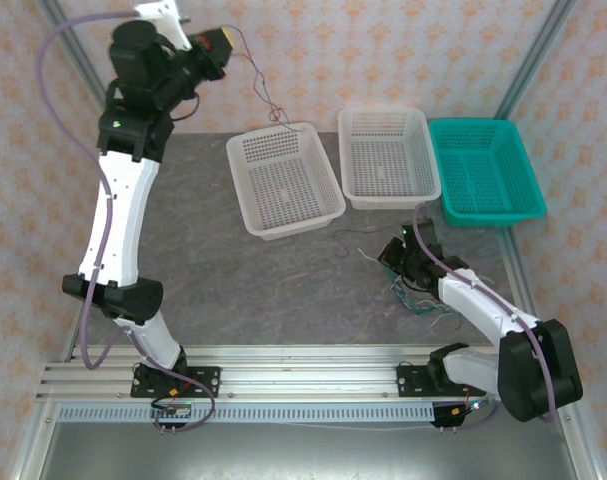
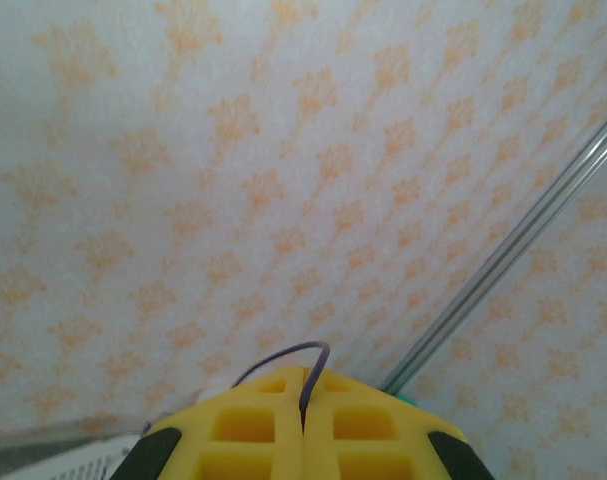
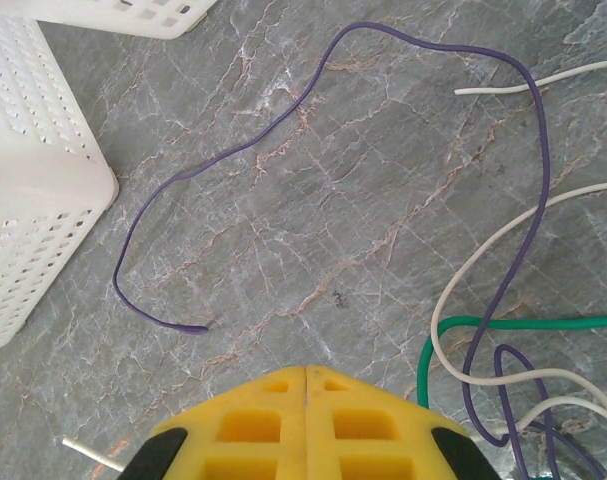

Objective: Untangle the cables

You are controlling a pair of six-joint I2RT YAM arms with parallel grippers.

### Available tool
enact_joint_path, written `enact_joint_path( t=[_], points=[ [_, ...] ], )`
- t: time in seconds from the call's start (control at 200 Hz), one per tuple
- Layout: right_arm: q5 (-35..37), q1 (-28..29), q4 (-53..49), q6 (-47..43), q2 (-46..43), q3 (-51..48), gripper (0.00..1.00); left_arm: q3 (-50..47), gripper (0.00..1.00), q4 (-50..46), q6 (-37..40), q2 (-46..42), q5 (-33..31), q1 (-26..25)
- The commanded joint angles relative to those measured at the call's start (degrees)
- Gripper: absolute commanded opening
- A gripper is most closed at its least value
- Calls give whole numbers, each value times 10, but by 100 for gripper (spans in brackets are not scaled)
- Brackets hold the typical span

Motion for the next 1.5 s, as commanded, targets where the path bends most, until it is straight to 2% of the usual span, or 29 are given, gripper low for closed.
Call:
enact_joint_path(
  t=[0.0, 0.2, 0.3, 0.34, 0.41, 0.445, 0.495, 0.586, 0.761, 0.866, 0.961, 1.061, 1.151, 1.261, 1.371, 1.491],
  points=[
    [-3, 4, -12, 6, -9, -2, 0, -84, 0, 13, 10, 25, -11, -25],
    [-1, 4, -27, 4, -29, -11, 0, -189, 0, -21, 10, 52, -94, -35],
    [1, 4, -33, 1, -36, -13, 0, -228, 0, -14, 14, 59, -93, -40],
    [0, 4, -37, 2, -38, -12, 0, -228, 13, -22, 26, 63, -94, -46],
    [-8, 4, -44, 2, -40, -5, 0, -221, 51, -37, 54, 59, -102, -59],
    [-14, 4, -49, 2, -41, 0, 0, -218, 65, -43, 68, 50, -110, -68],
    [-22, 4, -57, 2, -47, 6, 0, -215, 77, -50, 82, 31, -125, -77],
    [-27, 4, -68, 6, -65, 14, 0, -226, 89, -58, 86, -21, -146, -85],
    [-45, 6, -85, 3, -98, 32, 0, -305, 95, -29, 99, -138, -94, -104],
    [-54, 7, -90, -2, -101, 46, 0, -327, 95, -64, 125, -181, -77, -138],
    [-61, 8, -93, -3, -97, 57, 0, -380, 93, -72, 121, -218, -103, -197],
    [-70, 8, -92, 0, -98, 62, 0, -474, 92, -29, 79, -240, -166, -276],
    [-75, 8, -90, -2, -102, 56, 0, -547, 91, 8, 32, -231, -225, -340],
    [-77, 8, -102, -6, -105, 49, 0, -614, 90, 82, -17, -194, -244, -392],
    [-75, 8, -114, -4, -114, 37, 0, -630, 90, 114, -42, -135, -264, -423],
    [-66, 8, -121, 2, -137, 20, 0, -633, 90, 140, -68, -71, -289, -427]
  ],
)
